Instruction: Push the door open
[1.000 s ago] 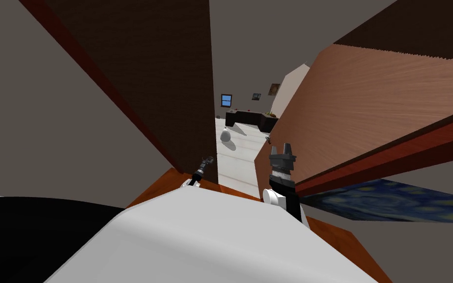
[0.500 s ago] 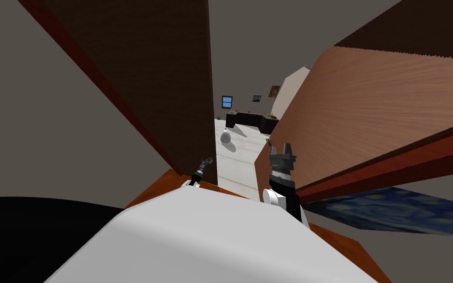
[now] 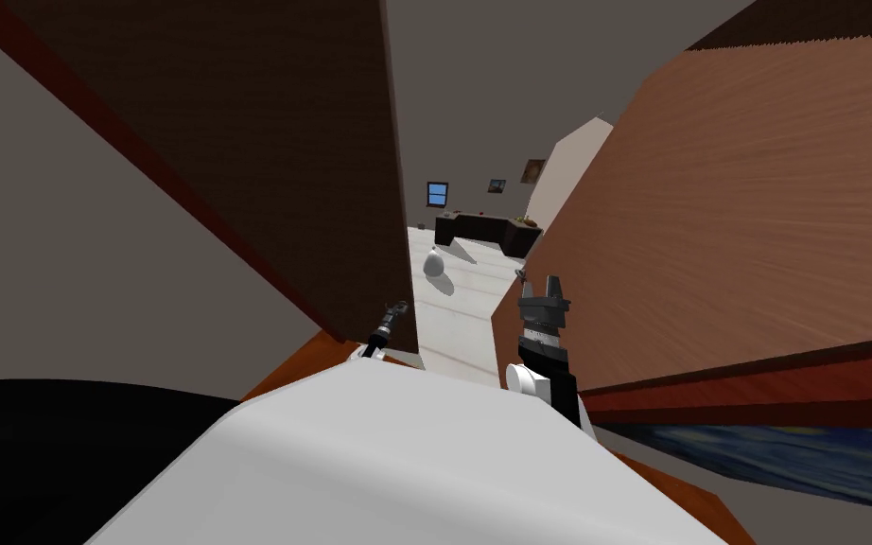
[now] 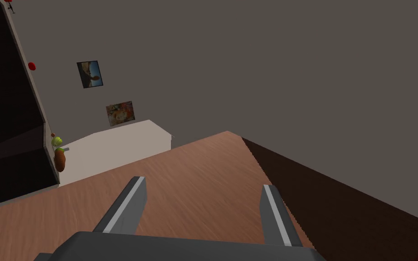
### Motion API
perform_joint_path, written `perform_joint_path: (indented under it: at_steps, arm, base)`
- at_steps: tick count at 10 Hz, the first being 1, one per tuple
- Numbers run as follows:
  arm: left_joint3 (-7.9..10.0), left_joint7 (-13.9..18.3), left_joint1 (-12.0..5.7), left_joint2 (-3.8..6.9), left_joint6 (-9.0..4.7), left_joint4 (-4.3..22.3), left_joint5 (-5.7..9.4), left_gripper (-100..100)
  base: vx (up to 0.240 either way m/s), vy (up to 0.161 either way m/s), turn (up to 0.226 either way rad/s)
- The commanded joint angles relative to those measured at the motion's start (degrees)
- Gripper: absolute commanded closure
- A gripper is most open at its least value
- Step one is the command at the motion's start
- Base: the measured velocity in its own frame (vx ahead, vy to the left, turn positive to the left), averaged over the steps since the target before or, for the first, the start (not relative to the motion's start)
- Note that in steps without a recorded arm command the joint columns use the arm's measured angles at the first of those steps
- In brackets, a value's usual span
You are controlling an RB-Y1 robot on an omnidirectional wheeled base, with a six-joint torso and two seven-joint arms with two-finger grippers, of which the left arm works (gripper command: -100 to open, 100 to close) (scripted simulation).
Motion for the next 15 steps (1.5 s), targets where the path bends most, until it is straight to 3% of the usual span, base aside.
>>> perform_joint_path:
  at_steps: [1, 3, 5, 6, 15]
  arm:
    - [1.42, -0.63, 0.10, 0.54, 0.03, -0.26, 0.89, 100]
    - [2.65, -1.38, -0.01, 0.51, 0.26, -0.03, 1.75, 100]
    - [2.65, -1.38, -0.01, 0.51, 0.26, -0.03, 1.75, 100]
    - [3.94, -2.16, -0.13, 0.48, 0.49, 0.20, 2.65, 100]
    - [8.30, -4.81, -0.53, 0.38, 1.29, 1.00, 5.72, 100]
  base:
    - [0.208, -0.076, 0.060]
    - [0.196, -0.071, 0.057]
    - [0.082, -0.026, 0.007]
    - [0.121, -0.040, 0.051]
    - [0.179, -0.075, 0.061]
